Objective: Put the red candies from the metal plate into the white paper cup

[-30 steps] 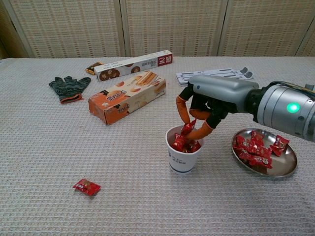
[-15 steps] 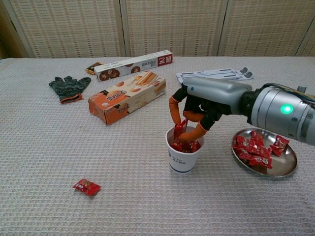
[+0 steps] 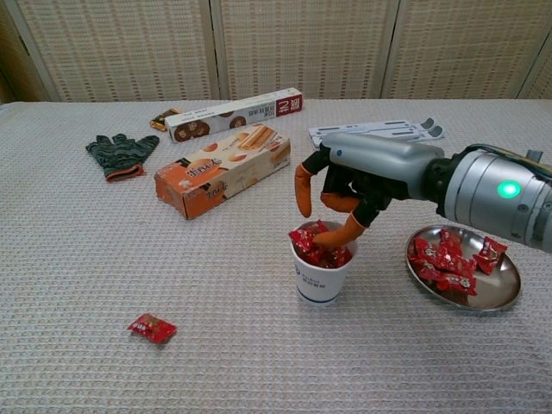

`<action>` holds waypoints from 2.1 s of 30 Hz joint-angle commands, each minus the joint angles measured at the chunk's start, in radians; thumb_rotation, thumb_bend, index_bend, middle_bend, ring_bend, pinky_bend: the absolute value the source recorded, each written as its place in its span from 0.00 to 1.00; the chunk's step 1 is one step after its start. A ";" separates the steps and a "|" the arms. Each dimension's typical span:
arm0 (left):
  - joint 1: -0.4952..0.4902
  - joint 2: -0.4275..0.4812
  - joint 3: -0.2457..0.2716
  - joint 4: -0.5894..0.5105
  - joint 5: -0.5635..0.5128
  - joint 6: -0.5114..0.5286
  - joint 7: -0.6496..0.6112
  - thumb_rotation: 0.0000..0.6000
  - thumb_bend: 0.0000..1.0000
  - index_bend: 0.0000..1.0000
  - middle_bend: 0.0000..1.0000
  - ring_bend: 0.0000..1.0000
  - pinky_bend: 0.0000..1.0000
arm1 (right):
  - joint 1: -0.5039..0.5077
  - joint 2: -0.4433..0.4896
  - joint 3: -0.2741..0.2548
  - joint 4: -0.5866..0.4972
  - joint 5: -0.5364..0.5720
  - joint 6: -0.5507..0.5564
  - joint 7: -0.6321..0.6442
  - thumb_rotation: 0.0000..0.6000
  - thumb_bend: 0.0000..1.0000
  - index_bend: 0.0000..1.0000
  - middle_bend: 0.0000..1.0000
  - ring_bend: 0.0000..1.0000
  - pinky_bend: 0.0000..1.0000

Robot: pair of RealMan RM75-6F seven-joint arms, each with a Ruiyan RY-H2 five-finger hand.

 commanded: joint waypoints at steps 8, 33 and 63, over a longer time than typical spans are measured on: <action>-0.001 0.001 0.000 0.000 -0.003 -0.005 -0.002 1.00 0.62 0.29 0.13 0.09 0.30 | 0.000 0.020 -0.003 -0.014 -0.009 0.004 0.023 1.00 0.10 0.45 0.92 0.82 1.00; -0.002 0.002 -0.002 -0.003 -0.011 -0.009 0.002 1.00 0.62 0.29 0.13 0.09 0.30 | -0.045 0.134 -0.011 -0.136 0.041 0.092 -0.094 1.00 0.10 0.48 0.92 0.80 1.00; 0.003 0.006 -0.005 -0.002 -0.013 0.000 0.003 1.00 0.62 0.29 0.13 0.09 0.30 | 0.247 -0.032 0.090 0.027 0.194 -0.310 0.137 1.00 0.10 0.53 0.92 0.80 1.00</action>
